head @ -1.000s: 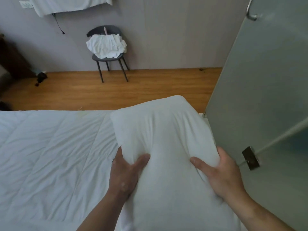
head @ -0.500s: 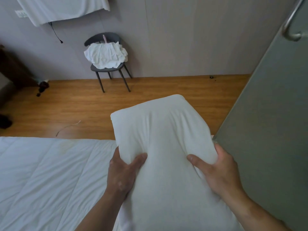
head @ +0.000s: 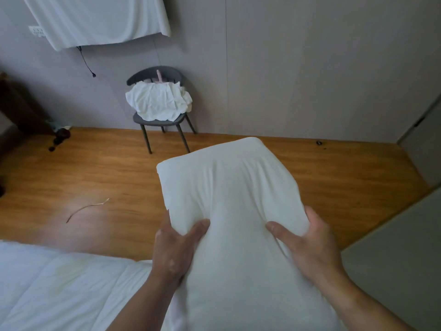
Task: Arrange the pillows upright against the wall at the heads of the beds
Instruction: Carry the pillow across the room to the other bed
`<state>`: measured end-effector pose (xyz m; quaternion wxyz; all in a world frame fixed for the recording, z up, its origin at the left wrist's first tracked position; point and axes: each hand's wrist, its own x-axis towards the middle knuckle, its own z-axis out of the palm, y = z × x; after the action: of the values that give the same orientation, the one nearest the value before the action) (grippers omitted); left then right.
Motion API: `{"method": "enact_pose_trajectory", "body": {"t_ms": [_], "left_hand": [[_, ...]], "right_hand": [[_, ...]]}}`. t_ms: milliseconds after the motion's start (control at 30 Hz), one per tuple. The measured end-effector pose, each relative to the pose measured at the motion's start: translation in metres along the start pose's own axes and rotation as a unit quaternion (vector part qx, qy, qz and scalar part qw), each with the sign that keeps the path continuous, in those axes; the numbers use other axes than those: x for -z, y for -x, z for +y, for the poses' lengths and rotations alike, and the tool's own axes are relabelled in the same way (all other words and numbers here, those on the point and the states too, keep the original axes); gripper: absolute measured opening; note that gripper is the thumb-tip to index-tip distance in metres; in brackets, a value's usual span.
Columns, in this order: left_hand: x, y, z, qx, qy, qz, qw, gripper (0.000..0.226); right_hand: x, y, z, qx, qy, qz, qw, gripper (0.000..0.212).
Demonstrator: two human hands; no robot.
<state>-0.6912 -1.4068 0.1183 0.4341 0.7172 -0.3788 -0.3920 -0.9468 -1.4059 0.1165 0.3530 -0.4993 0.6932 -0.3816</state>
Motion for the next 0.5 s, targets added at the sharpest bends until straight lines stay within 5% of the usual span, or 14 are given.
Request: {"method": "enact_pose_trajectory", "body": {"t_ms": [500], "left_hand": [[0.016, -0.265, 0.068, 0.026, 0.029, 0.094, 0.995, 0.057]], "right_hand": [[-0.148, -0.262, -0.120, 0.066, 0.002, -0.082, 0.994, 0.037]]}}
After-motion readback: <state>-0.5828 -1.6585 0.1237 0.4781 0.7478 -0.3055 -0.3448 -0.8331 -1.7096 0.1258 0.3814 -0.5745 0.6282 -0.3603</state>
